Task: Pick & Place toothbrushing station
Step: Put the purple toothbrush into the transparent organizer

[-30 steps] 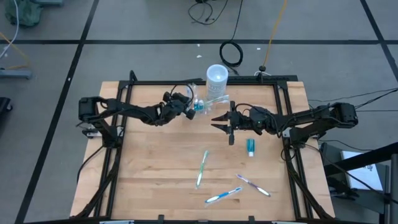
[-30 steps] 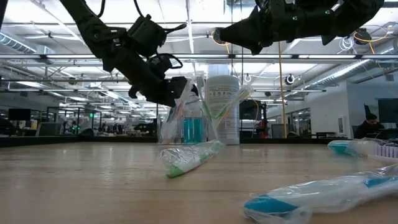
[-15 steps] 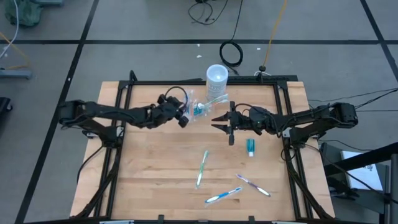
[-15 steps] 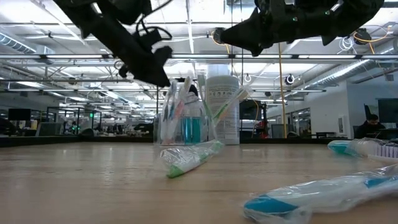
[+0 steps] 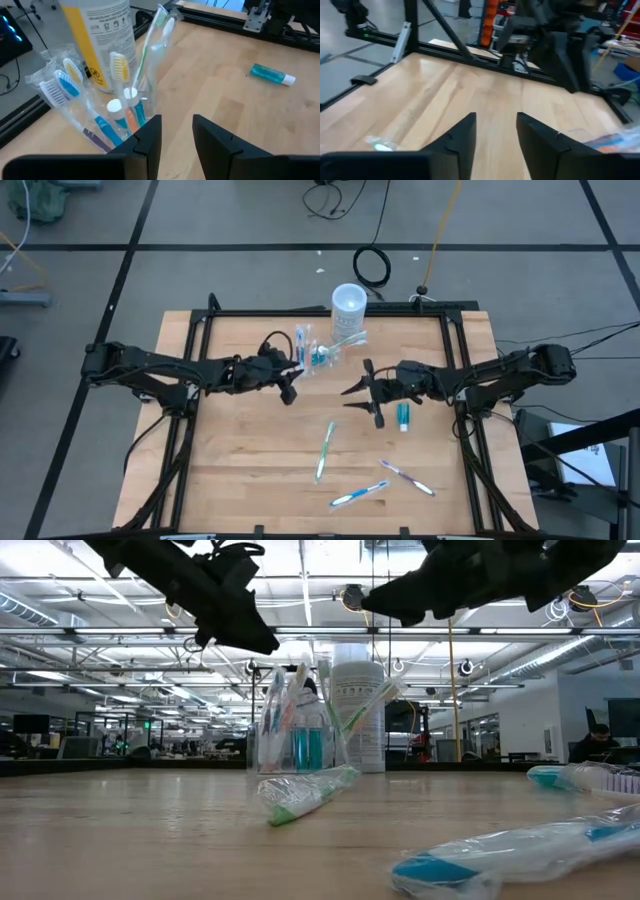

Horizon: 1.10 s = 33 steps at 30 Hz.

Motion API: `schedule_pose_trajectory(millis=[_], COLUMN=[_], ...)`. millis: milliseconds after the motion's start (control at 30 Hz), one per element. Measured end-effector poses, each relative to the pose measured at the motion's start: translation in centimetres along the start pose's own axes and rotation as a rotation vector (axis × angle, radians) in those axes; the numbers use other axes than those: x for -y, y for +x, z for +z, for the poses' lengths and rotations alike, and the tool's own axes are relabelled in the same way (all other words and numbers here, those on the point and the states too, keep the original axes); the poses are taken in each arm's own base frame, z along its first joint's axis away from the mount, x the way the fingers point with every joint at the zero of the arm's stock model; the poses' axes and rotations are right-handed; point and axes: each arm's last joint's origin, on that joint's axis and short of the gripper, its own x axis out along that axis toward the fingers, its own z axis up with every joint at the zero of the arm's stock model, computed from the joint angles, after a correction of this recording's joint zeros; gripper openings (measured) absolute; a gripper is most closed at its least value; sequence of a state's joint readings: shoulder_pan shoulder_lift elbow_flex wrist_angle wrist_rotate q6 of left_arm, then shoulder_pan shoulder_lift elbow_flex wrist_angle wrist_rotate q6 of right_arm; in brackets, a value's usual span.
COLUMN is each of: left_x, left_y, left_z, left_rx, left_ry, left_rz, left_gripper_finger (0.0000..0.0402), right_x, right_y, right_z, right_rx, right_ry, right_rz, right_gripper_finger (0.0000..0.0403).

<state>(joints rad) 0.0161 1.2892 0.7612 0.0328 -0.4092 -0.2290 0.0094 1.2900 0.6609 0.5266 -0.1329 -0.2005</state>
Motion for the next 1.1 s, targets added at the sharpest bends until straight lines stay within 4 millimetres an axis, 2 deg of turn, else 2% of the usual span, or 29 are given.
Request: schedule_pose_trajectory(millis=[167, 333, 500, 600, 700, 833, 1000, 1100], left_x=[0.0, 0.0, 0.0, 0.0, 0.0, 0.0, 0.0, 0.0], left_y=[0.0, 0.0, 0.0, 0.0, 0.0, 0.0, 0.0, 0.0], left_z=[0.0, -0.1, 0.0, 0.0, 0.0, 0.0, 0.0, 0.0], left_rx=[-0.004, -0.007, -0.006, -0.006, -0.006, -0.005, -0.005, -0.005], left_ry=[0.0, 0.002, 0.001, 0.001, 0.0, -0.001, -0.015, -0.014], left_rz=[0.0, 0.001, 0.001, 0.001, 0.001, 0.002, 0.002, 0.002], left_gripper_finger=[0.0118, 0.0118, 0.0118, 0.0118, 0.0118, 0.0118, 0.0118, 0.0118], right_x=[-1.2, -2.6, -3.7, -4.9, -6.8, -10.3, -14.7, -16.3], right_y=[0.1, -0.2, -1.4, -2.2, -2.9, -3.6, -4.0, -4.6], right_z=[0.2, 0.1, -0.7, -1.8, -3.2, -4.6, -6.2, -7.2], right_rx=[0.004, -0.063, -0.243, -0.406, -0.58, -0.759, -0.885, -0.961], right_ry=[0.026, 0.09, 0.139, 0.248, 0.375, 0.507, 0.59, 0.586], right_rz=[0.043, 0.065, -0.025, -0.006, 0.011, 0.036, 0.061, 0.054], right_gripper_finger=[0.0174, 0.0186, 0.0179, 0.0173, 0.0168, 0.0165, 0.0165, 0.0164])
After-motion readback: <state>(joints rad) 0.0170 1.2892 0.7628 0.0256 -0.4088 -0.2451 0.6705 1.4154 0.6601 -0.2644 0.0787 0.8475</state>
